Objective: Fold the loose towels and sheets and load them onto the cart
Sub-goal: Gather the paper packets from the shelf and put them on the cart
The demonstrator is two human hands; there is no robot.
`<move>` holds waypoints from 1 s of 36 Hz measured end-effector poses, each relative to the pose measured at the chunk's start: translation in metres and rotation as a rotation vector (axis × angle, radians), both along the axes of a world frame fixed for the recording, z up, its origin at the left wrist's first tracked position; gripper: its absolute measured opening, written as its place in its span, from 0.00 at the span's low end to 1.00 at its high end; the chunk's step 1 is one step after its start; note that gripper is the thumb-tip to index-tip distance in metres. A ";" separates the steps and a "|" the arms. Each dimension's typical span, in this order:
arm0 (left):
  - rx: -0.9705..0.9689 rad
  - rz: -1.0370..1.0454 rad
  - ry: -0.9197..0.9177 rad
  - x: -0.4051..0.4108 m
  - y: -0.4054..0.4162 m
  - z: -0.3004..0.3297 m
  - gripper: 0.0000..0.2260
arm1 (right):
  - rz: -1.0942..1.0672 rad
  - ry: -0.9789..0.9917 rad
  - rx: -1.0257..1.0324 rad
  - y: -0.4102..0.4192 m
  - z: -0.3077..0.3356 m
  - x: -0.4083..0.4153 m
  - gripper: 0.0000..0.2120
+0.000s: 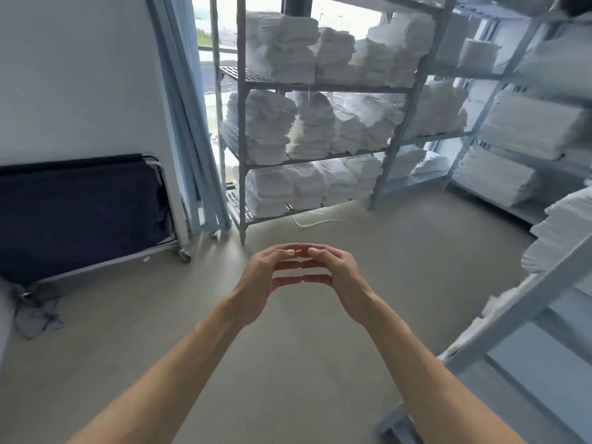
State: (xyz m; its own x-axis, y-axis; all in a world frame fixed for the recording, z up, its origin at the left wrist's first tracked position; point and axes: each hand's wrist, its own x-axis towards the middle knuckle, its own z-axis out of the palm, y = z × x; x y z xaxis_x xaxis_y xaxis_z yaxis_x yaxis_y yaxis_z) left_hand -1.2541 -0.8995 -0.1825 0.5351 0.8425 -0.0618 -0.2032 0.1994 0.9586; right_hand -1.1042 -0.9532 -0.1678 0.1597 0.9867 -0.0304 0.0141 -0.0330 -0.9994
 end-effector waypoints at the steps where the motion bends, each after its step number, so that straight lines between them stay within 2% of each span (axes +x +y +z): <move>1: 0.005 -0.026 0.003 0.009 0.019 0.003 0.14 | -0.029 -0.002 0.004 0.015 0.002 0.008 0.13; 13: 0.005 -0.220 0.035 0.136 0.177 0.009 0.13 | -0.315 0.062 -0.010 0.140 0.007 0.118 0.13; 19: -0.085 -0.173 0.048 0.205 0.258 -0.014 0.10 | -0.406 0.106 -0.015 0.215 -0.020 0.192 0.11; 25: -0.082 -0.156 0.131 0.279 0.359 -0.018 0.09 | -0.479 0.155 -0.001 0.307 -0.039 0.282 0.11; 30: -0.051 -0.179 0.136 0.357 0.442 -0.012 0.10 | -0.524 0.161 0.017 0.374 -0.039 0.362 0.10; 36: -0.077 -0.281 0.146 0.442 0.491 -0.020 0.10 | -0.614 0.153 0.001 0.406 -0.038 0.436 0.09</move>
